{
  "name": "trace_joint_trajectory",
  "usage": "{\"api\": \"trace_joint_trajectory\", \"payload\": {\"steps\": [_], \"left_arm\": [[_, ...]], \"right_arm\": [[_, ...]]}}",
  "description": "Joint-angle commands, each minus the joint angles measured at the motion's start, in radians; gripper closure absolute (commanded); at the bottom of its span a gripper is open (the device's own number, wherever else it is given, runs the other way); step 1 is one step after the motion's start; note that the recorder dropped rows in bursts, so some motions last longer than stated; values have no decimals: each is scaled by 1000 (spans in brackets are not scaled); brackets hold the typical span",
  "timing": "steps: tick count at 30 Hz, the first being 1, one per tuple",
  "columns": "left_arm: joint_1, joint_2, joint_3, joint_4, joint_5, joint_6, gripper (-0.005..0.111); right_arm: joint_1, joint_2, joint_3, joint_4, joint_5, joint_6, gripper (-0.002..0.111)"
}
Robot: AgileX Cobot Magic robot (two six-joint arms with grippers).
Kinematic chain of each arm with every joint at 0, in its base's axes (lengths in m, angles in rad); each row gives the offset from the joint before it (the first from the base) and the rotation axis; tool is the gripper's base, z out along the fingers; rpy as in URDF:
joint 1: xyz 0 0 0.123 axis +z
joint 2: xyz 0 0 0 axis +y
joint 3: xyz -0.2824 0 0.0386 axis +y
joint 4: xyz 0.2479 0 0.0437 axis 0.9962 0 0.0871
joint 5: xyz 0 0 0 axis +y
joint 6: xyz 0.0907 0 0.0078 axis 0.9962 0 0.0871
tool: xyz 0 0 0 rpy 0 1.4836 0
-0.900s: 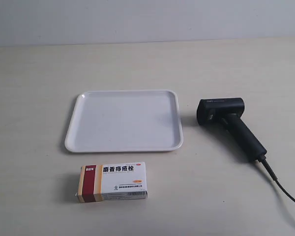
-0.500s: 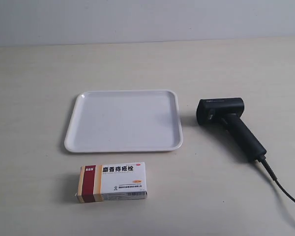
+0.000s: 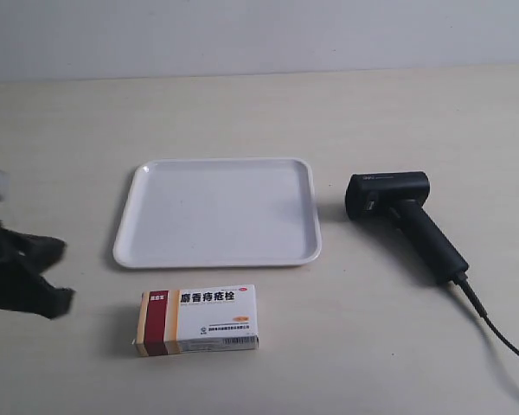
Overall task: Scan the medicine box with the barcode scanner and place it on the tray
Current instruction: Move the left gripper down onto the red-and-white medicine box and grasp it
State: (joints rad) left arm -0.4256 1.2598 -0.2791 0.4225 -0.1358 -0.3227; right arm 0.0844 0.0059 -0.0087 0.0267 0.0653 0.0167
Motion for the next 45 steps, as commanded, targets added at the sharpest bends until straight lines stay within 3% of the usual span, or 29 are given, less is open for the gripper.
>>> {"api": "trace_joint_trajectory", "payload": {"steps": [1,4,8,16,18,23,27,33,34,37,39,43,45], "left_arm": [[-213,170,-83,205,-94,-30,107],[-287,224,-115,276,-209,-49,107],[-304,251,-131,451,-262,-133,107],[-278,357,-272,1119,-330,-611,107],[-253,377,-305,1167,-361,-692,107],[-242,397,-316,1162,-369,-706,103],[-242,417,-316,1142,-342,-700,70],[-242,484,-316,1129,-225,-607,3],[-242,499,-316,1129,-225,-572,2],[-242,536,-316,1097,-229,-507,7],[-242,553,-316,1067,-229,-466,17],[-242,562,-316,989,-229,-389,58],[-242,550,-321,983,-224,-385,85]], "right_arm": [[-6,-6,3,111,-18,123,108],[-6,-6,3,112,-15,123,108],[-6,-6,3,112,-12,121,108],[-6,-6,3,112,-15,121,108],[-6,-6,3,112,-9,121,108],[-6,-6,3,112,-7,121,108],[-6,-6,3,112,-7,121,108],[-6,-6,3,112,-7,121,108],[-6,-6,3,112,-7,121,108],[-6,-6,3,112,-7,121,108],[-6,-6,3,112,-7,121,108],[-6,-6,3,113,-9,121,108],[-6,-6,3,113,-19,124,108]]}}
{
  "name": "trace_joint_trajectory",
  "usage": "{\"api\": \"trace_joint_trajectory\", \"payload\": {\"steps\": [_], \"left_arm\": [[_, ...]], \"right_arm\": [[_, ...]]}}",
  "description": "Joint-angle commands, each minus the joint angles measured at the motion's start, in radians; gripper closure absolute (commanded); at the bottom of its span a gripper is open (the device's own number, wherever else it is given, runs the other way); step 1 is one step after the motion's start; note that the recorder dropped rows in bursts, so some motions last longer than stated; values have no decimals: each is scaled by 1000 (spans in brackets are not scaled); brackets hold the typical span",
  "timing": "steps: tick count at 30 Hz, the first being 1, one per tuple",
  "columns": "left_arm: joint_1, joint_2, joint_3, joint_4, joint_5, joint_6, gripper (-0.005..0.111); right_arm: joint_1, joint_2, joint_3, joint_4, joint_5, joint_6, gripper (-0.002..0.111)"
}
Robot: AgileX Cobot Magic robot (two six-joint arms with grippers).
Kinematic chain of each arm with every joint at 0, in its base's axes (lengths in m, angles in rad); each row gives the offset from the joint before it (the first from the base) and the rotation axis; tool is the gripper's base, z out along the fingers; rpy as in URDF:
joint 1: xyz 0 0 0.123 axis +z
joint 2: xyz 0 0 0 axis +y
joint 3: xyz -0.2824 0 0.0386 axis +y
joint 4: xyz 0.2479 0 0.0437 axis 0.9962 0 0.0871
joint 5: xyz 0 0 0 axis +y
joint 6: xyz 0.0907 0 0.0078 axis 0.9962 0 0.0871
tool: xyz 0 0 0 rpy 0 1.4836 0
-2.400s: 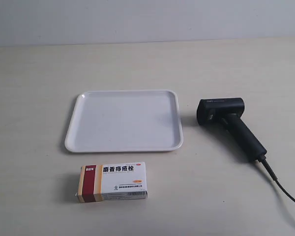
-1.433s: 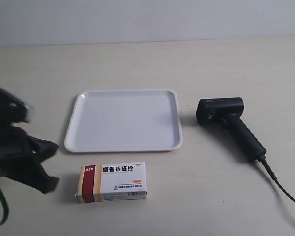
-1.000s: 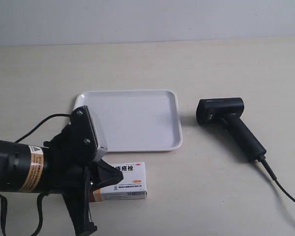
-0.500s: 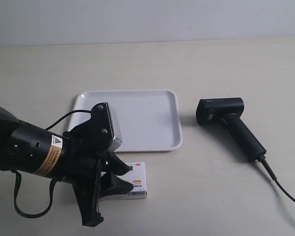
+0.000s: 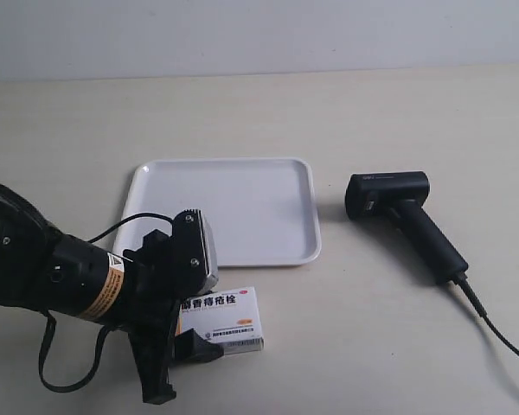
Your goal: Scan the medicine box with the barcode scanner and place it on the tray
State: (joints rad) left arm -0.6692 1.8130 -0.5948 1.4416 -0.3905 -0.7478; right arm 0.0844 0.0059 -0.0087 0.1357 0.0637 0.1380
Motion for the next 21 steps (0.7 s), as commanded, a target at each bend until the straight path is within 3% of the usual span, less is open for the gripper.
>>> {"api": "trace_joint_trajectory", "payload": {"steps": [1,2,6,10,15,18,21], "left_arm": [[2,-11,-9,-36,36,35,100],[2,-26,-12,-32,38,37,106],[18,-120,-21,22,45,33,107],[103,-203,-45,59,-17,33,107],[283,-195,-89,151,-315,25,107],[328,-170,-119,182,-317,-12,107],[347,-142,-146,193,-317,-15,107]], "right_arm": [[-6,-6,3,9,-22,3,108],[-6,-6,3,22,-25,3,108],[-3,-6,-2,76,-25,13,108],[-3,133,-46,78,10,13,108],[23,553,-100,84,-18,11,107],[117,823,-187,86,-26,-6,102],[230,1076,-284,62,-43,-23,85]]}}
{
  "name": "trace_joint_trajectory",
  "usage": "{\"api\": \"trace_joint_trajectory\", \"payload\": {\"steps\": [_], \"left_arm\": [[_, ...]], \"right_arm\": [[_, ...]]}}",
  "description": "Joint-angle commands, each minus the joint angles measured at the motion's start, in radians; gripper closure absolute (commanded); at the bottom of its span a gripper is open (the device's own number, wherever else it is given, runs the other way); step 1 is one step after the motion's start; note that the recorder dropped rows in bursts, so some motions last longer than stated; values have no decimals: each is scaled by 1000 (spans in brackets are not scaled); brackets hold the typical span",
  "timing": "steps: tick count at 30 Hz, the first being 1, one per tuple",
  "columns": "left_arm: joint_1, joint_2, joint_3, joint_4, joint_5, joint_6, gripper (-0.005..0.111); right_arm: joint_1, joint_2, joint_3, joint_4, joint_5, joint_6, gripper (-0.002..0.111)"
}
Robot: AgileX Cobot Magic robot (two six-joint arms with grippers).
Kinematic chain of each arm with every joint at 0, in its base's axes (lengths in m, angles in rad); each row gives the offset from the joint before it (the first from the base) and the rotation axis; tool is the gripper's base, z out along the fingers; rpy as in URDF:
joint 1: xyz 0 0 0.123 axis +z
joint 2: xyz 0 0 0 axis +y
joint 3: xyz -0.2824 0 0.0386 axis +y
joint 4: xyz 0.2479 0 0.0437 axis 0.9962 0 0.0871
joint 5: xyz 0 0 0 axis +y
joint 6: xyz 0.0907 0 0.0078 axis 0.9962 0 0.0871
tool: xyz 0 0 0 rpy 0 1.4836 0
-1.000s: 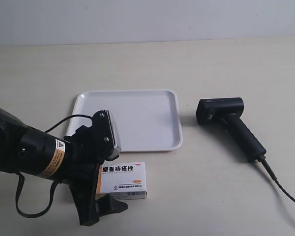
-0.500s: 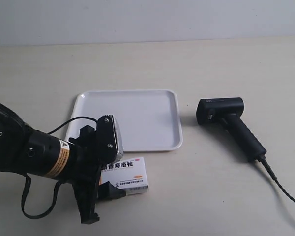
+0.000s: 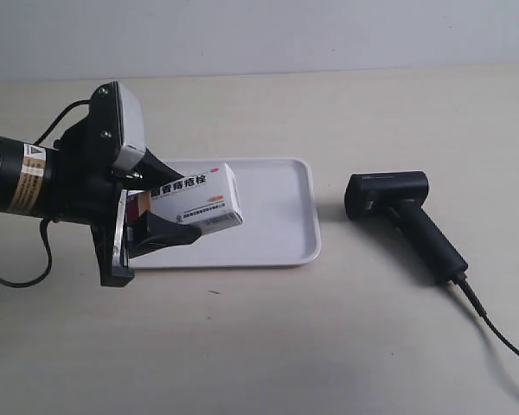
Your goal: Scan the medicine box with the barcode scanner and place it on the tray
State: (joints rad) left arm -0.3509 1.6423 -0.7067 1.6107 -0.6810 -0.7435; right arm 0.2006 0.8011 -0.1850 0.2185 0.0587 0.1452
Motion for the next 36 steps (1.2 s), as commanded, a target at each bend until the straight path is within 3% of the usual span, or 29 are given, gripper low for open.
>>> {"api": "trace_joint_trajectory", "payload": {"steps": [1,6,8,11,19,23,32,35,36], "left_arm": [[29,37,-44,24,-26,-19,107],[29,74,-118,56,-1,-16,107],[29,91,-153,68,9,-19,107],[29,115,-184,70,2,-24,107],[29,167,-192,79,-1,-31,107],[29,174,-192,82,-1,-40,107],[29,174,-192,82,-1,-43,107],[29,174,-192,82,-1,-43,107],[29,174,-192,82,-1,-43,107]], "right_arm": [[141,362,-151,-45,-46,-39,77],[181,659,-311,-104,-68,-78,33],[184,743,-370,-130,-59,-101,21],[184,838,-437,-173,-45,-104,15],[184,1026,-542,-182,-45,-192,15],[184,1070,-563,-182,-71,-242,26],[184,989,-563,-182,-29,-350,92],[184,906,-563,-201,21,-394,108],[184,880,-563,-212,31,-403,108]]}}
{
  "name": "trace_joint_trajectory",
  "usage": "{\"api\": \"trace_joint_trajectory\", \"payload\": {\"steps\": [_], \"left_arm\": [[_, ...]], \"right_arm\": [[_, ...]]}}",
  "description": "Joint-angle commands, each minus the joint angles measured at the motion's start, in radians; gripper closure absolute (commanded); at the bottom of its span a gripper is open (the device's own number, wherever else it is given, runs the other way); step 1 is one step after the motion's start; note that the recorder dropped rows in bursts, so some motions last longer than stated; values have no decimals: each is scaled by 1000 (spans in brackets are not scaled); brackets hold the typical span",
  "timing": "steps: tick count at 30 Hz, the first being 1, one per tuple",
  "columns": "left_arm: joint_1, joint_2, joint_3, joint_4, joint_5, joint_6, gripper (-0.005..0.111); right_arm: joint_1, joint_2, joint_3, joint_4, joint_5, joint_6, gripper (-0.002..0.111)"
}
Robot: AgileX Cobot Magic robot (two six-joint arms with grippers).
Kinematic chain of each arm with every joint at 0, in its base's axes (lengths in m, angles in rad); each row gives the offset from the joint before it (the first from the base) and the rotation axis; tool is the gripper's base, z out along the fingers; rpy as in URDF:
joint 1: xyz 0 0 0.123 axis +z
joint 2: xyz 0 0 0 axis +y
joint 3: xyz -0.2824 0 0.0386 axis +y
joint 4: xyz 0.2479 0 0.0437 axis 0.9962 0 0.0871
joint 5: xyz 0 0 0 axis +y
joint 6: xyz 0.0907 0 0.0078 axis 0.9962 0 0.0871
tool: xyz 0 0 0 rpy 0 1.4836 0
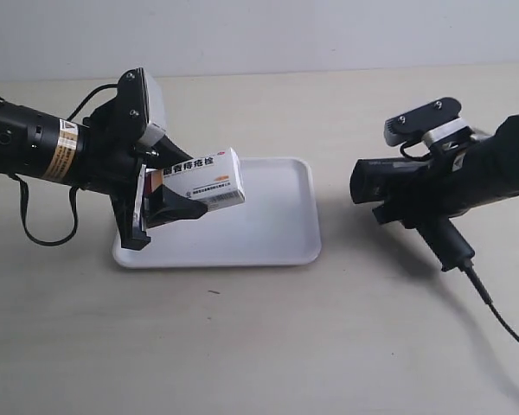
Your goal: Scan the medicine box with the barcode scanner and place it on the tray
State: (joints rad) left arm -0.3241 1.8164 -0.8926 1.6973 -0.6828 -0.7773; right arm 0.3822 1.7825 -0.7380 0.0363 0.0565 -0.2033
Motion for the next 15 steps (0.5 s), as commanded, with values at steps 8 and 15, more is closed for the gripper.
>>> {"api": "trace_joint_trajectory", "payload": {"steps": [8,15], "left_arm": [[2,0,-6,-5,4,-9,107],[2,0,-6,0,3,-20,107]], "right_arm": [[2,-187,-23,-125,63,-69,108],[35,-187,-69,-127,104,-96,108]]}}
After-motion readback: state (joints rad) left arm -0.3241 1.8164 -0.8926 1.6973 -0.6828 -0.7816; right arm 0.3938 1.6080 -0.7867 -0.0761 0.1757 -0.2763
